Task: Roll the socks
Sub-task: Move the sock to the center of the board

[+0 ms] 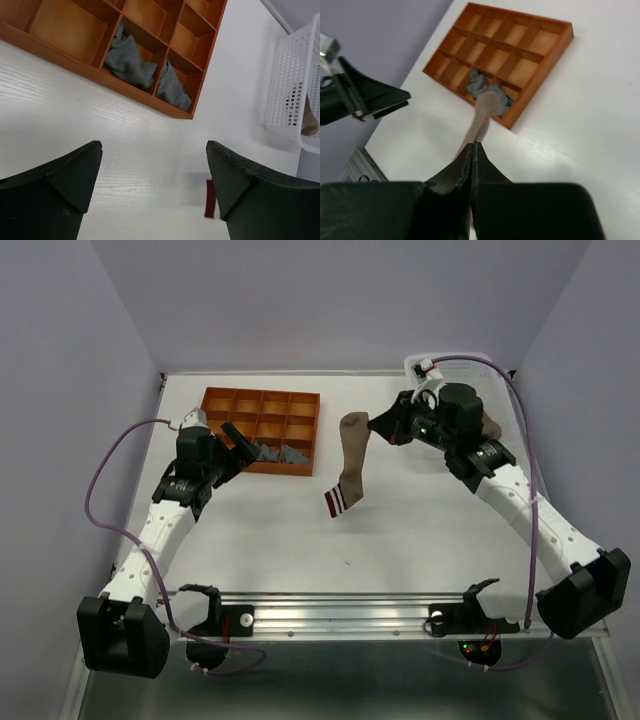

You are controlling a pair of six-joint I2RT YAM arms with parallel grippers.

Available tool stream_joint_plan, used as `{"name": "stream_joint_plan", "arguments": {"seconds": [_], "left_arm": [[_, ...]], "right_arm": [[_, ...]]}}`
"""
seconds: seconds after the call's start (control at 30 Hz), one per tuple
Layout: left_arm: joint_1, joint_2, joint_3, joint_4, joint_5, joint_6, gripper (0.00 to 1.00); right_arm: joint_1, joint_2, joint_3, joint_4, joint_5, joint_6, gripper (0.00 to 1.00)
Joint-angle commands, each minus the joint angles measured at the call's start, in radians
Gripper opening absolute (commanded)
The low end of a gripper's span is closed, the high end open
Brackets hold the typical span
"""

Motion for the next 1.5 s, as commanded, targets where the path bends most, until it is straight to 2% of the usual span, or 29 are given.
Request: {"name": "stream_joint_plan", "arguments": {"seconds": [0.0, 0.23, 0.4, 0.67, 0.83, 1.03, 1.17, 1.2, 1.23, 1.27, 1.3, 1.37, 1.4, 1.47], "left_arm": [[0.004, -0.004, -0.013, 0.023, 0.005, 0.014, 0.97], [0.004, 0.043, -0.022, 0.036, 0.001, 0.004, 0.97], [0.003, 0.04, -0.045, 0.058, 0.057, 0.0, 0.97], [0.003, -0.052, -0.096, 0.057, 0.066, 0.0, 0.97], [0.003, -0.066, -0.107, 0.057, 0.064, -0.003, 0.97], [0.003, -0.024, -0.105, 0.074, 0.075, -0.003, 0.97], [0.003, 0.016, -0.091, 0.077, 0.074, 0.001, 0.97], [0.003, 0.034, -0.087, 0.078, 0.074, 0.003, 0.97], [0.003, 0.045, -0.076, 0.08, 0.077, 0.009, 0.97], [0.003, 0.065, -0.071, 0.082, 0.078, 0.009, 0.97], [0.003, 0.075, -0.061, 0.082, 0.083, 0.01, 0.97], [0.003, 0.101, -0.051, 0.086, 0.09, 0.01, 0.97], [0.001, 0.106, -0.048, 0.088, 0.09, 0.01, 0.97], [-0.002, 0.117, -0.042, 0.092, 0.103, 0.01, 0.97]], "right_arm": [[-0.009, 0.094, -0.021, 0.061, 0.086, 0.06, 0.01], [-0.009, 0.037, -0.042, 0.069, 0.088, -0.015, 0.01], [-0.009, -0.065, -0.165, 0.064, -0.049, -0.009, 0.01], [-0.009, -0.408, -0.26, -0.122, 0.032, 0.022, 0.01], [-0.009, -0.413, -0.266, -0.15, 0.054, 0.023, 0.01], [-0.009, -0.219, -0.258, -0.065, 0.141, 0.048, 0.01], [-0.009, 0.013, -0.208, 0.081, 0.261, 0.04, 0.01], [-0.009, 0.127, -0.18, 0.098, 0.285, 0.013, 0.01], [-0.009, 0.191, -0.103, 0.106, 0.336, -0.004, 0.01], [-0.018, 0.317, -0.058, 0.107, 0.344, -0.03, 0.01], [-0.027, 0.379, -0.013, 0.106, 0.344, -0.038, 0.01], [-0.046, 0.488, 0.106, 0.103, 0.33, -0.046, 0.06], [-0.059, 0.574, 0.136, 0.106, 0.333, -0.049, 0.13], [-0.06, 0.645, 0.195, 0.098, 0.403, -0.062, 0.2]]}}
